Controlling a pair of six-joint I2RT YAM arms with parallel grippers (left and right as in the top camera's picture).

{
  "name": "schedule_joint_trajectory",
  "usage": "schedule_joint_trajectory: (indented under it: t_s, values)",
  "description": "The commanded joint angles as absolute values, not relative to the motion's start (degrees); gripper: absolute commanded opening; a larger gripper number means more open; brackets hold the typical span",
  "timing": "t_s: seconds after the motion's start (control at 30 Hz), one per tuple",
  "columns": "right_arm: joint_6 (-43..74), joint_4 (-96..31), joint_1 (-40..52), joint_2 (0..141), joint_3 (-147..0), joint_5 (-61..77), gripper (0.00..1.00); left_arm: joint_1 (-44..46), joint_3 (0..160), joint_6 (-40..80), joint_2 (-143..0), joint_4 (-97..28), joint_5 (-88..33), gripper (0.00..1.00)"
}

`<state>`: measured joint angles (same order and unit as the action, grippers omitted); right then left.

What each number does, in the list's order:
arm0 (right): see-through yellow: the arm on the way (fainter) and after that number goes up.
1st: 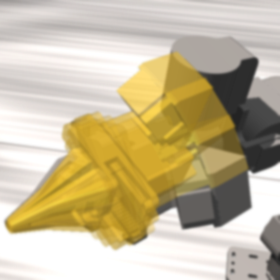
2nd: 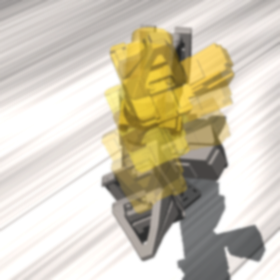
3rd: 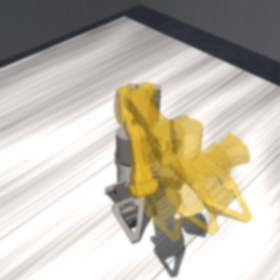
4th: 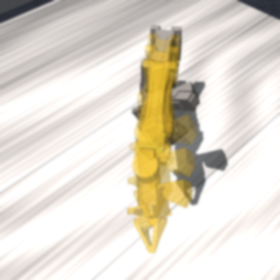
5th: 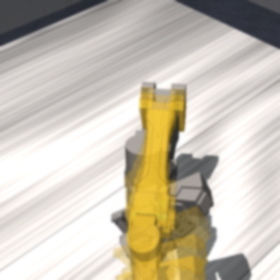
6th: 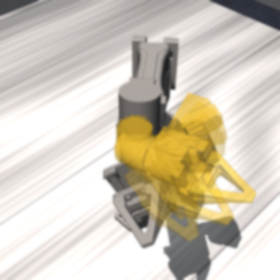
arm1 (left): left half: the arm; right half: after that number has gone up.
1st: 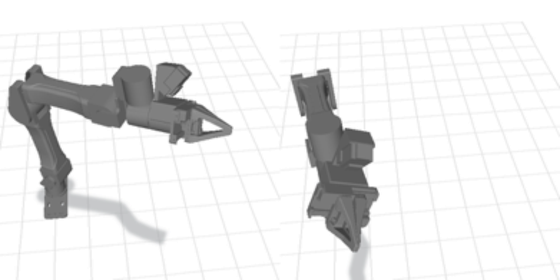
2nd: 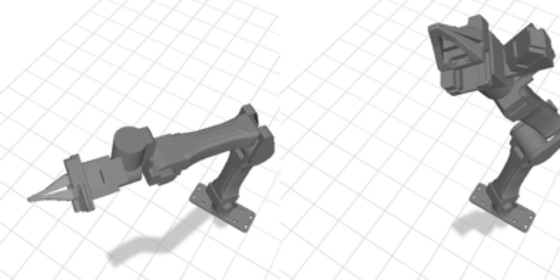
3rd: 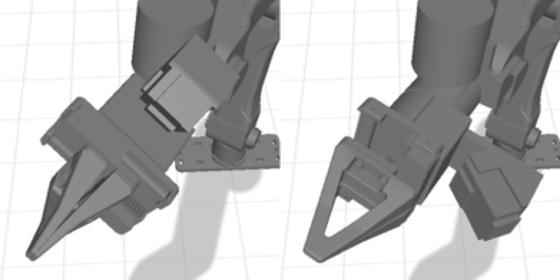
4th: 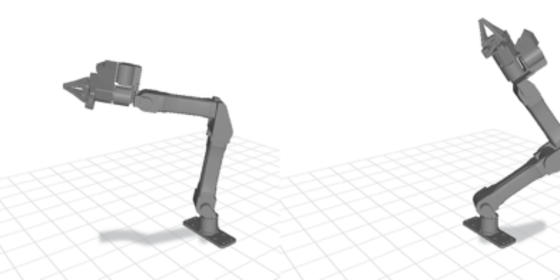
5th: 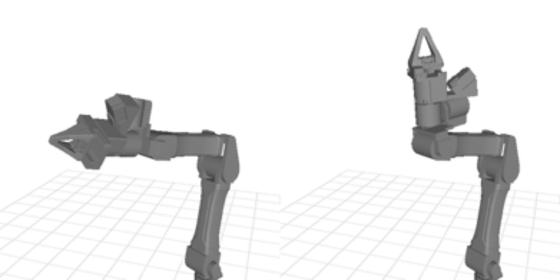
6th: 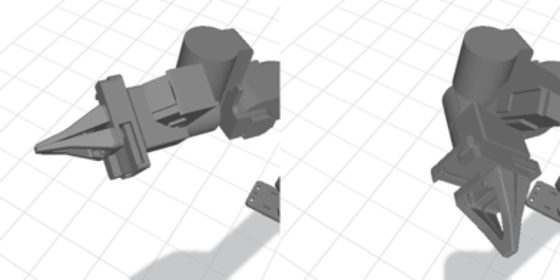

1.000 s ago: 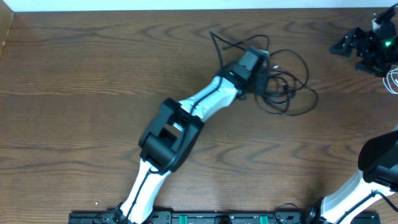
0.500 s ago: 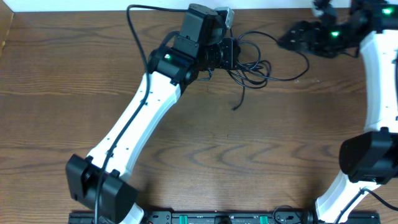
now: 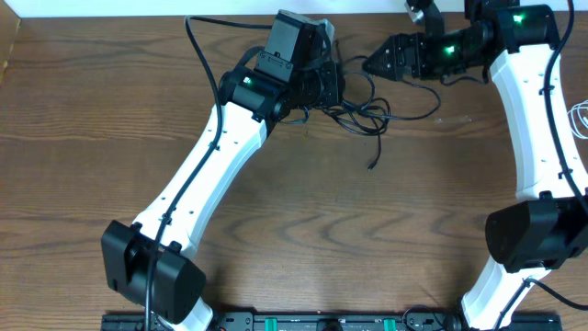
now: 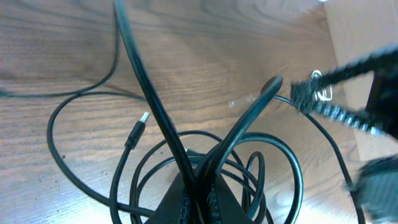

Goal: Untangle cables

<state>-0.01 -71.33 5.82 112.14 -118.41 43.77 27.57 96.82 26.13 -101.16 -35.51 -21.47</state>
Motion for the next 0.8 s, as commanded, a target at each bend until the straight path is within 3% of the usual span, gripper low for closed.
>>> schedule_joint_trajectory:
  t_s: [0.0, 0.23, 0.47, 0.77]
  values:
    - [0.60, -71.77, 8.45, 112.62, -117.47, 38.98, 0.91, 27.29, 97.08, 28.64, -101.03, -34.39, -20.53, 0.07]
    - [10.96, -66.37, 13.78, 112.62, -112.49, 21.41, 0.84, 27.27, 97.08, 28.75, -101.03, -34.30, -23.35, 0.08]
    - [17.74, -66.61, 12.58, 112.49, -112.18, 3.03, 0.73, 24.62, 97.08, 26.37, -101.03, -35.51, -22.79, 0.07]
    - [19.53, -69.65, 5.15, 112.33, -112.18, -4.49, 0.69, 17.89, 97.08, 25.10, -101.03, -41.80, -9.10, 0.07]
